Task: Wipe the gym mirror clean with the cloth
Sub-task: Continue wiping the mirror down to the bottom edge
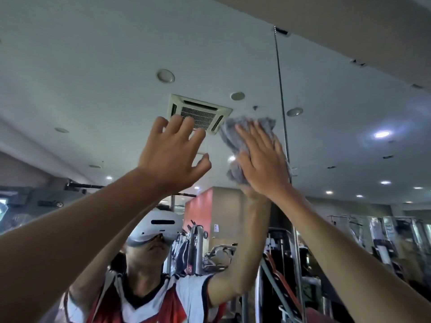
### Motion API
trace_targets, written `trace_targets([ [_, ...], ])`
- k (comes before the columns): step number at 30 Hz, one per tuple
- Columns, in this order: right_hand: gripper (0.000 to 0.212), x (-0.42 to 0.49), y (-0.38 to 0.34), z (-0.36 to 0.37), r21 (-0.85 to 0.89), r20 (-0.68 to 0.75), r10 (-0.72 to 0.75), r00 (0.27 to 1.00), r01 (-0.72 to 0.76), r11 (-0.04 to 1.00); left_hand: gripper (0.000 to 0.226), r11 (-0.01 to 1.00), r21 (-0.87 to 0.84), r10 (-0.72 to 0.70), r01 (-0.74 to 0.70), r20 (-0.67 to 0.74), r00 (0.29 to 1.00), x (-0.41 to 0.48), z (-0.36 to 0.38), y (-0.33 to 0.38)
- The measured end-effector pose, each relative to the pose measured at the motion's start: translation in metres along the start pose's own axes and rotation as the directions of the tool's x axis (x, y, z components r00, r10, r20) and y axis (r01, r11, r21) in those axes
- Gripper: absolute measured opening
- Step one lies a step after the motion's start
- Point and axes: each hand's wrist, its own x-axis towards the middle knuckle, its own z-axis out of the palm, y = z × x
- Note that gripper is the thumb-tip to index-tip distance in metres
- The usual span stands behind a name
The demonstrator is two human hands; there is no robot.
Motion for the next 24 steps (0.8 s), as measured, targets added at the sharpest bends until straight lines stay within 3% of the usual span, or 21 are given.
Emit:
trace_targets([
  [1,0.062,-0.018,0.010,-0.001,0.009,0.028,-0.078,0.997,0.078,0.997,0.036,1.000,-0.005,0.005,-0.006,-0.010,1.000,-0.003,0.003,0.001],
  [3,0.062,-0.037,0.036,-0.008,0.025,0.045,-0.053,0.998,0.052,0.998,0.041,1.000,-0.024,-0.013,0.013,0.014,1.000,-0.007,0.007,0.001],
  [6,0.067,-0.007,0.060,-0.011,0.003,-0.009,0.231,0.973,-0.231,0.973,0.065,0.996,-0.051,-0.062,0.069,0.126,0.990,-0.008,0.010,0.001],
  [8,0.064,0.039,0.053,-0.011,0.019,-0.083,0.436,0.896,-0.436,0.900,0.084,0.992,-0.048,-0.107,0.120,0.223,0.969,-0.007,0.006,0.002],
  [10,0.058,0.074,0.033,-0.006,0.025,-0.113,0.521,0.846,-0.522,0.853,0.094,0.988,-0.033,-0.134,0.152,0.308,0.942,-0.005,0.005,0.002],
  [12,0.060,0.085,0.008,0.001,0.007,-0.108,0.426,0.898,-0.428,0.904,0.097,0.988,-0.018,-0.142,0.156,0.327,0.934,-0.003,0.004,0.001],
  [15,0.066,0.056,-0.010,0.002,-0.016,-0.025,0.135,0.991,-0.135,0.991,0.098,0.990,-0.010,-0.129,0.140,0.325,0.937,-0.002,0.003,-0.001],
  [18,0.067,0.018,0.009,-0.001,0.015,0.029,-0.032,0.999,0.031,0.999,0.091,0.998,-0.008,-0.054,0.058,0.261,0.964,0.000,0.006,-0.009],
  [21,0.066,0.040,0.042,-0.007,0.035,-0.033,0.173,0.984,-0.172,0.984,0.069,0.997,0.006,0.073,-0.074,0.121,0.990,0.016,0.005,-0.024],
  [24,0.057,0.103,0.046,-0.007,0.027,-0.123,0.444,0.887,-0.445,0.895,0.053,0.995,-0.033,0.093,-0.092,0.020,0.995,0.027,0.004,-0.037],
])
